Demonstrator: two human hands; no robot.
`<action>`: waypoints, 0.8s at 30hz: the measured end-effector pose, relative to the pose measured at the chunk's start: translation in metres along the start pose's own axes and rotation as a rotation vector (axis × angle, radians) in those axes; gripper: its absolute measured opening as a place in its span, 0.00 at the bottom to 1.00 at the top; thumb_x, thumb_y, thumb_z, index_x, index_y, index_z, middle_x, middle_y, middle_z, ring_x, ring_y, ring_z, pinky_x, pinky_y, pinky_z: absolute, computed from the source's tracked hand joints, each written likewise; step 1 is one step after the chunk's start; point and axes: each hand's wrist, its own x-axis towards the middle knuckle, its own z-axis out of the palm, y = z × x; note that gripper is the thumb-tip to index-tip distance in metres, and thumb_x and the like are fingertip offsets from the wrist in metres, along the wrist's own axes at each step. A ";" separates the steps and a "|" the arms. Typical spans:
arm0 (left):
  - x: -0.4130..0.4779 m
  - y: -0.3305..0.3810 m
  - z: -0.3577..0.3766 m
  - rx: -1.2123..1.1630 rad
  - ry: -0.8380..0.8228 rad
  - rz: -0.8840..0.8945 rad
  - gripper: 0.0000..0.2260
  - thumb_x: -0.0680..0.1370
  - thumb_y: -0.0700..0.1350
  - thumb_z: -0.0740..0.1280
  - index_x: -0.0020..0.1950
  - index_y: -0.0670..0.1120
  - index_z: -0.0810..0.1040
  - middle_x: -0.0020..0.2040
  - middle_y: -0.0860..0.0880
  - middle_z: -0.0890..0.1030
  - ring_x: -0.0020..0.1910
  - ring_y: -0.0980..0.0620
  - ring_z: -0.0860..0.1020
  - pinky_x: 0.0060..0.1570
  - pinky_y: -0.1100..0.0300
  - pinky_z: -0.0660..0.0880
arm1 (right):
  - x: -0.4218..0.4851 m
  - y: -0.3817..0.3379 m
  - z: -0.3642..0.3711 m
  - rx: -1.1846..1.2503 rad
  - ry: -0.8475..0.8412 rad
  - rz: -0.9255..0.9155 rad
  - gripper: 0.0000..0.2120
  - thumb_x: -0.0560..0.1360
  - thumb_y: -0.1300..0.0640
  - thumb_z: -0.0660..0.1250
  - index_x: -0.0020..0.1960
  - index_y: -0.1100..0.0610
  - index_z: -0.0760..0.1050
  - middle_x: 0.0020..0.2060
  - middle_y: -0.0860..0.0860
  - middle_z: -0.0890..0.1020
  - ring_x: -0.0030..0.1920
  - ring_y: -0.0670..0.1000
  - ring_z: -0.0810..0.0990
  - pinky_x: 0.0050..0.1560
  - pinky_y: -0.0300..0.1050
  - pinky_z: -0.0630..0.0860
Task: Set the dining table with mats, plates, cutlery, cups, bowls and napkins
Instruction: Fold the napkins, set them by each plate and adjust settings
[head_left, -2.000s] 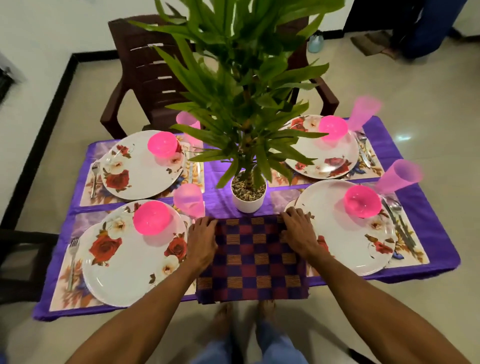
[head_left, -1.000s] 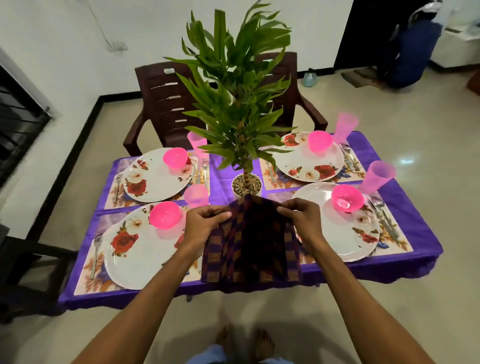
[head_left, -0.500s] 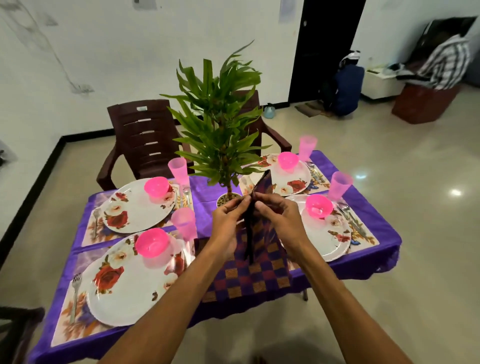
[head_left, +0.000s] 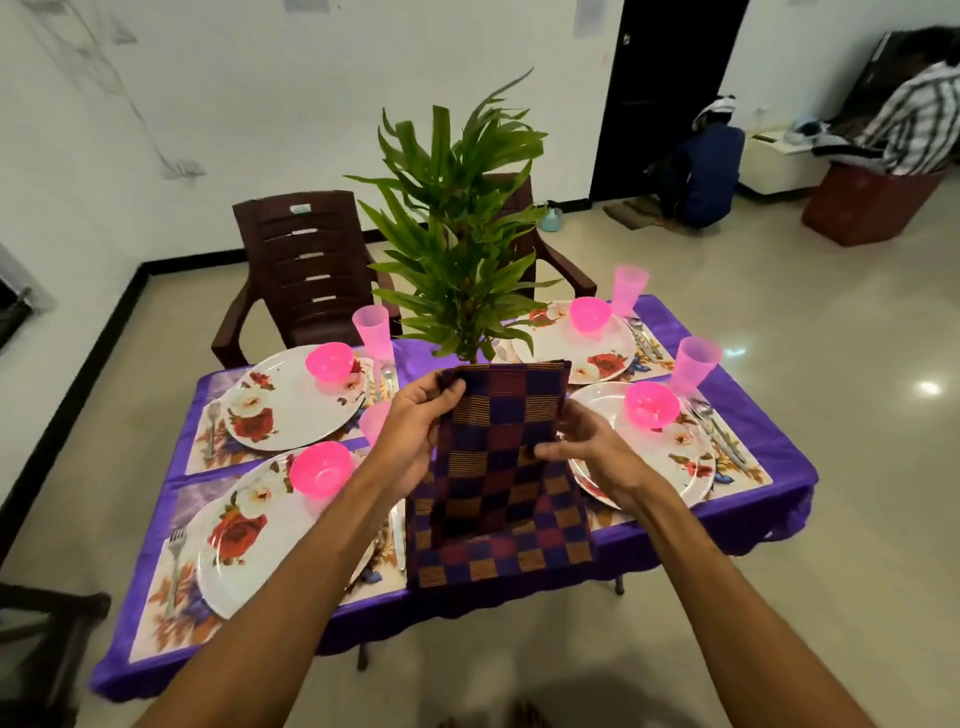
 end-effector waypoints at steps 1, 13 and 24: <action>-0.001 0.004 -0.002 -0.024 0.006 -0.003 0.10 0.79 0.37 0.66 0.59 0.40 0.81 0.54 0.42 0.84 0.49 0.49 0.84 0.46 0.57 0.82 | 0.002 0.004 0.007 0.030 -0.081 0.006 0.28 0.69 0.66 0.77 0.68 0.60 0.75 0.63 0.58 0.81 0.66 0.59 0.78 0.62 0.54 0.77; -0.059 -0.013 -0.070 -0.009 0.138 -0.149 0.21 0.79 0.32 0.64 0.71 0.45 0.72 0.63 0.40 0.80 0.48 0.46 0.85 0.33 0.54 0.82 | 0.049 0.011 0.074 0.219 -0.095 0.052 0.18 0.72 0.75 0.68 0.59 0.63 0.81 0.53 0.61 0.85 0.52 0.59 0.85 0.52 0.51 0.81; -0.087 0.034 -0.110 0.190 0.332 0.304 0.15 0.79 0.30 0.63 0.52 0.46 0.85 0.60 0.42 0.83 0.61 0.41 0.80 0.46 0.49 0.83 | 0.068 -0.010 0.134 0.353 -0.320 -0.024 0.24 0.66 0.83 0.51 0.34 0.63 0.81 0.52 0.62 0.85 0.57 0.59 0.83 0.53 0.51 0.82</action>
